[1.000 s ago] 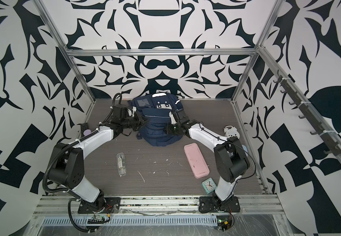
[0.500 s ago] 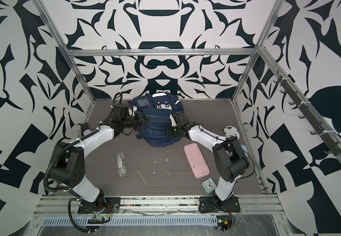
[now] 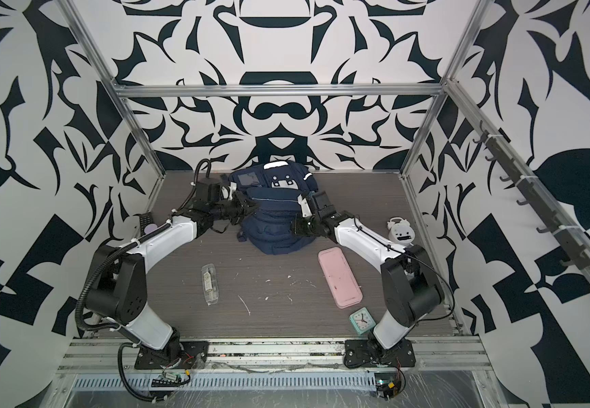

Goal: Pack the student bag

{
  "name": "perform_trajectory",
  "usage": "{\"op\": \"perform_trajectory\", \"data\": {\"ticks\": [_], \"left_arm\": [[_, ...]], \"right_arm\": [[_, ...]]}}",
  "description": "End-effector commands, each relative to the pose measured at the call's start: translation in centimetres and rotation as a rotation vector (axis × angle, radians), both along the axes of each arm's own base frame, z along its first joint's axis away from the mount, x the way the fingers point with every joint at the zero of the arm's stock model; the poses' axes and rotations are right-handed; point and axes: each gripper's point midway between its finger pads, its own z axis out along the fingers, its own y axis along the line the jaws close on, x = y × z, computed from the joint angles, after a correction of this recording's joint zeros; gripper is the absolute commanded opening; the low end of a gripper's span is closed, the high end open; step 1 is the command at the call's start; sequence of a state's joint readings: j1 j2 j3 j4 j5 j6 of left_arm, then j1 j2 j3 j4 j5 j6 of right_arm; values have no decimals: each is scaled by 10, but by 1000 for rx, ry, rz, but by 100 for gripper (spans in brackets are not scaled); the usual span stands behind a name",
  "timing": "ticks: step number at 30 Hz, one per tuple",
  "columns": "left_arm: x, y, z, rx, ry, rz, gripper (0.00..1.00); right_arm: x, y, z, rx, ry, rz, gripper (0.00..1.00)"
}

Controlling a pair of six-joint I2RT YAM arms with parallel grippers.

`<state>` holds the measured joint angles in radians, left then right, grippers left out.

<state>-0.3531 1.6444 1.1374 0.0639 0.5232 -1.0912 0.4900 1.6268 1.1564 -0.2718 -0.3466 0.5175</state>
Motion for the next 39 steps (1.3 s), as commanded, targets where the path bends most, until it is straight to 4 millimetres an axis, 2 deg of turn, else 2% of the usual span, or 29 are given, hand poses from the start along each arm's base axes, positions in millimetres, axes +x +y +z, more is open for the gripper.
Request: {"op": "perform_trajectory", "data": {"ticks": [1,3,5,16,20,24,33,39], "left_arm": [[12,-6,44,-47,-148,-22,0],[12,-7,44,-51,-145,-24,0],[13,-7,44,-51,-144,-24,0],[13,-7,43,-52,-138,-24,0],[14,-7,42,-55,-135,-23,0],[14,-8,42,-56,-134,-24,0],[14,-8,39,-56,-128,-23,0],[16,-7,39,-55,-127,-12,0]], "right_arm": [[-15,-7,-1,-31,33,51,14],[-15,-10,-7,-49,43,53,26],[-15,-12,-10,-65,45,50,29],[-4,-11,0,-44,-23,24,32],[3,-9,-3,-39,-30,13,32],[7,-6,-6,-26,-28,8,29],[1,-8,-12,-25,-13,9,10],[-6,-12,-5,-22,-18,4,7]]}}
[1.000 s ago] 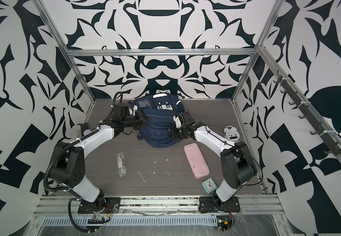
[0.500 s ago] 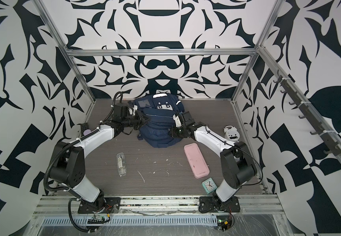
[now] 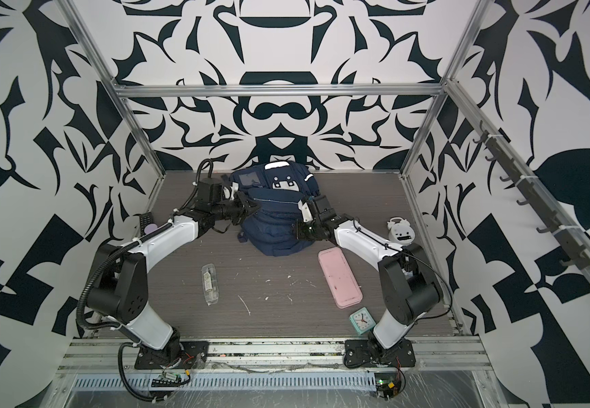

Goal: Pack the student bag

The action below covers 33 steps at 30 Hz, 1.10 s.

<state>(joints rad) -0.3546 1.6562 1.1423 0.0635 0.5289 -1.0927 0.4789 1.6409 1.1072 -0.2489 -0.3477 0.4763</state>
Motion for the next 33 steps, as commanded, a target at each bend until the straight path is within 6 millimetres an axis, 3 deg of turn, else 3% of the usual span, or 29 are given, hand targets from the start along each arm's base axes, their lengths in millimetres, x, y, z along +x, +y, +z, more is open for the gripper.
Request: {"op": "perform_trajectory", "data": {"ticks": [1,9,19,25,29,33], "left_arm": [[16,-5,41,-54,-135,-4,0],[19,-6,42,-66,-130,5,0],[20,-9,39,-59,-126,10,0],[20,-11,25,-34,-103,9,0],[19,-10,15,-21,-87,13,0],[16,-9,9,1,-75,3,0]], "right_arm": [[-3,-5,18,10,-30,-15,7],[-6,14,35,48,-22,70,4],[-30,94,63,82,-56,293,4],[-25,131,74,109,-76,326,3],[-14,142,78,135,-89,303,3],[-10,137,74,121,-86,280,2]]}}
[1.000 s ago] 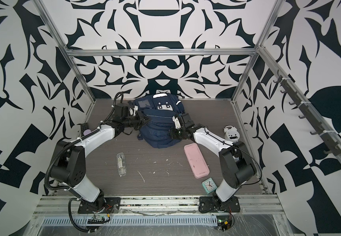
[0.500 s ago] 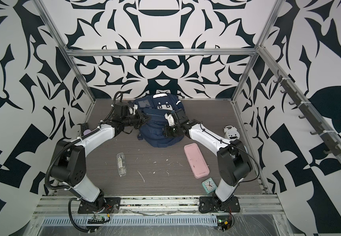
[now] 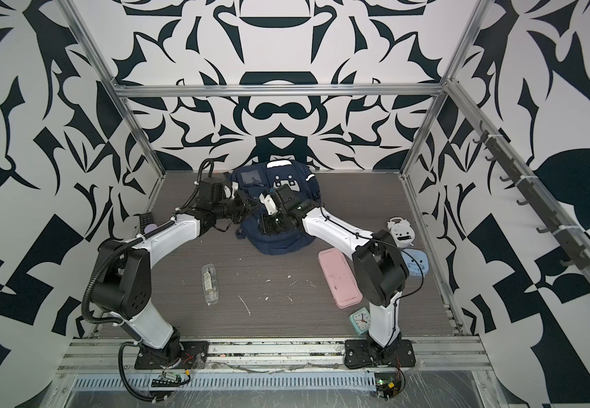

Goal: Pack the student bag

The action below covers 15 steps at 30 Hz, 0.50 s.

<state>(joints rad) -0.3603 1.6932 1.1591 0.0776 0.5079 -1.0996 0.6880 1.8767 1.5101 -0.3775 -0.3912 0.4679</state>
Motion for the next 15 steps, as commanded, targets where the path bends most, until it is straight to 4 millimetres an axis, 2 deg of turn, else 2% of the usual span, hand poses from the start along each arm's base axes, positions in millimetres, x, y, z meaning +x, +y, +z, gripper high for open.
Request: {"op": "perform_trajectory", "data": {"ticks": [1,2,5,9,11,15], "left_arm": [[6,-6,14,4,-77,-16,0],[5,-4,11,18,-71,-16,2],[2,6,2,96,-51,-5,25],[1,22,-3,131,-47,16,44],[1,32,-3,151,-46,24,48],[4,57,-6,195,-50,68,50]], "right_arm": [[-4,13,35,81,-54,33,1],[-4,8,34,82,-51,21,1],[-4,-8,33,90,-40,-10,0],[-7,-29,29,95,-19,-37,0],[-9,-39,27,88,-10,-47,0],[-13,-64,20,65,7,-75,0]]}}
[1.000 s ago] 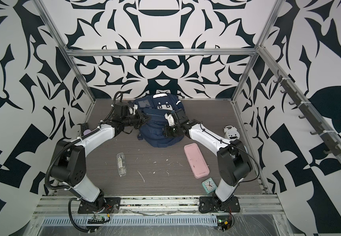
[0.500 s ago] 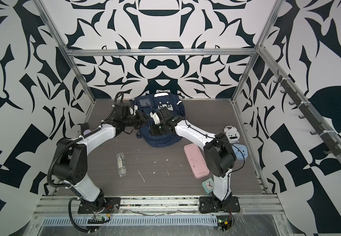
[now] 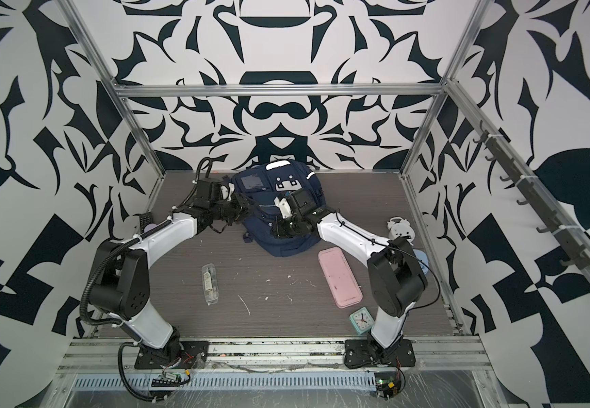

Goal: Pack the student bag

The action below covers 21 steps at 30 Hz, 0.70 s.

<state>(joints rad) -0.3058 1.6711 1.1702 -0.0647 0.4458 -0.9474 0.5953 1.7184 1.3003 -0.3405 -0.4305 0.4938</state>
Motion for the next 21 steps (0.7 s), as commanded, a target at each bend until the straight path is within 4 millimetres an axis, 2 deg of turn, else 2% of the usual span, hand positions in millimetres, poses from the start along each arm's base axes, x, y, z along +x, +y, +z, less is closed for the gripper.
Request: {"op": "perform_trajectory", "data": {"ticks": [1,5,10,16,21], "left_arm": [[1,27,5,61,-30,42,50],[10,40,-13,101,3,57,50],[29,33,-38,113,50,36,50],[56,18,-51,84,62,19,50],[72,14,-66,94,85,26,50]], "right_arm": [[-3,-15,22,36,-37,-1,0],[1,-47,15,10,-18,-55,0],[7,-77,12,2,-1,-115,0],[6,-82,9,-11,5,-117,0],[7,-83,3,-19,15,-116,0]]}}
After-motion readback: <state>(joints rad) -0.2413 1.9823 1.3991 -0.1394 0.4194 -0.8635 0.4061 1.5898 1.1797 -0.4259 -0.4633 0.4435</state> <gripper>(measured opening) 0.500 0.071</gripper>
